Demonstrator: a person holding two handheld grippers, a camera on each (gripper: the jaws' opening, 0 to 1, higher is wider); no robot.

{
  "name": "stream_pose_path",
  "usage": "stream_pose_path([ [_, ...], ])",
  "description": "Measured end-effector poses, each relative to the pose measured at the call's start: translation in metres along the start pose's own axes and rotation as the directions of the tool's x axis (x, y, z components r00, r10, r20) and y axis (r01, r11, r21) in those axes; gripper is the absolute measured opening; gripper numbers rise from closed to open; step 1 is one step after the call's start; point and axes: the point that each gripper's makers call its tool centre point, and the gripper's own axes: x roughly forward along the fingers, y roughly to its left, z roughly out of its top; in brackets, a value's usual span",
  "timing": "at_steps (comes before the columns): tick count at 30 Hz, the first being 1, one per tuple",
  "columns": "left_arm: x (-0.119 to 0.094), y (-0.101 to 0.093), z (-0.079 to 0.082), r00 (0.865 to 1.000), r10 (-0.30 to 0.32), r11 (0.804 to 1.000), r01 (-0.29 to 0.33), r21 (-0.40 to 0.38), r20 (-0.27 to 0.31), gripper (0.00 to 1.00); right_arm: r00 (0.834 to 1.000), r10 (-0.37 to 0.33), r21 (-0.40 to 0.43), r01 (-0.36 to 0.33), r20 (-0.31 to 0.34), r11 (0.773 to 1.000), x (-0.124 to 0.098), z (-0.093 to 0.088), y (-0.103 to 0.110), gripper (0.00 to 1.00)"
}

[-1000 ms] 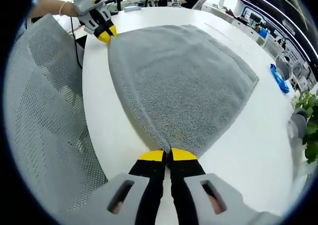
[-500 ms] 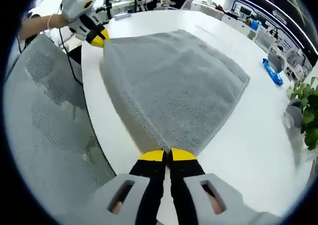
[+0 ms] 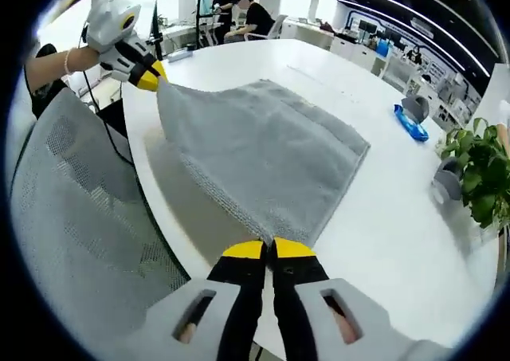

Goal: Fold the towel on the table until its edges align and the towel forms a compact rectangular stack.

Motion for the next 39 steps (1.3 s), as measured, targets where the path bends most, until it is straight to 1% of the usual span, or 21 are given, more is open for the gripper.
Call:
stream_pose_path([
  [2, -0.004, 0.002, 0.002, 1.0, 0.011, 1.0, -0.011, -0.009, 0.007, 0.05, 1.0, -0.009, 0.025, 0.009, 0.026, 1.0, -0.006, 0.005, -0.002, 0.0],
  [6, -0.013, 0.005, 0.007, 0.999, 0.025, 0.999, -0.024, -0.031, 0.024, 0.05, 0.999, -0.013, 0.059, 0.01, 0.044, 0.998, -0.014, 0.008, -0.003, 0.0],
  [10, -0.021, 0.007, 0.014, 0.999, 0.027, 0.999, -0.025, -0.047, 0.038, 0.05, 0.998, -0.014, 0.071, 0.01, 0.058, 0.997, -0.021, 0.012, -0.003, 0.0],
  [14, -0.029, 0.009, 0.022, 0.998, 0.04, 0.998, -0.037, -0.049, 0.048, 0.05, 0.996, -0.032, 0.075, 0.026, 0.082, 0.997, -0.03, 0.023, -0.005, 0.0],
  [18, -0.038, 0.015, 0.033, 0.995, 0.065, 0.996, -0.06, -0.067, 0.071, 0.05, 0.991, -0.067, 0.073, 0.059, 0.116, 0.996, -0.04, 0.035, -0.01, 0.0],
  [22, -0.05, 0.023, 0.05, 0.989, 0.095, 0.993, -0.087, -0.075, 0.11, 0.05, 0.985, -0.095, 0.068, 0.086, 0.144, 0.994, -0.049, 0.046, -0.016, 0.0],
  [26, -0.056, 0.03, 0.063, 0.984, 0.104, 0.989, -0.087, -0.116, 0.145, 0.05, 0.98, -0.121, 0.064, 0.112, 0.159, 0.992, -0.053, 0.054, -0.023, 0.0],
  [28, -0.057, 0.033, 0.068, 0.983, 0.1, 0.988, -0.08, -0.133, 0.155, 0.05, 0.977, -0.137, 0.065, 0.127, 0.166, 0.99, -0.055, 0.059, -0.027, 0.0],
  [30, -0.056, 0.037, 0.07, 0.982, 0.107, 0.987, -0.087, -0.134, 0.156, 0.05, 0.974, -0.144, 0.073, 0.133, 0.177, 0.988, -0.055, 0.064, -0.031, 0.0],
  [36, -0.047, 0.048, 0.071, 0.982, 0.123, 0.985, -0.104, -0.135, 0.144, 0.05, 0.964, -0.183, 0.068, 0.173, 0.194, 0.983, -0.05, 0.082, -0.045, 0.0],
  [39, -0.04, 0.055, 0.071, 0.982, 0.127, 0.983, -0.105, -0.152, 0.141, 0.05, 0.959, -0.203, 0.067, 0.194, 0.199, 0.979, -0.044, 0.088, -0.052, 0.0],
])
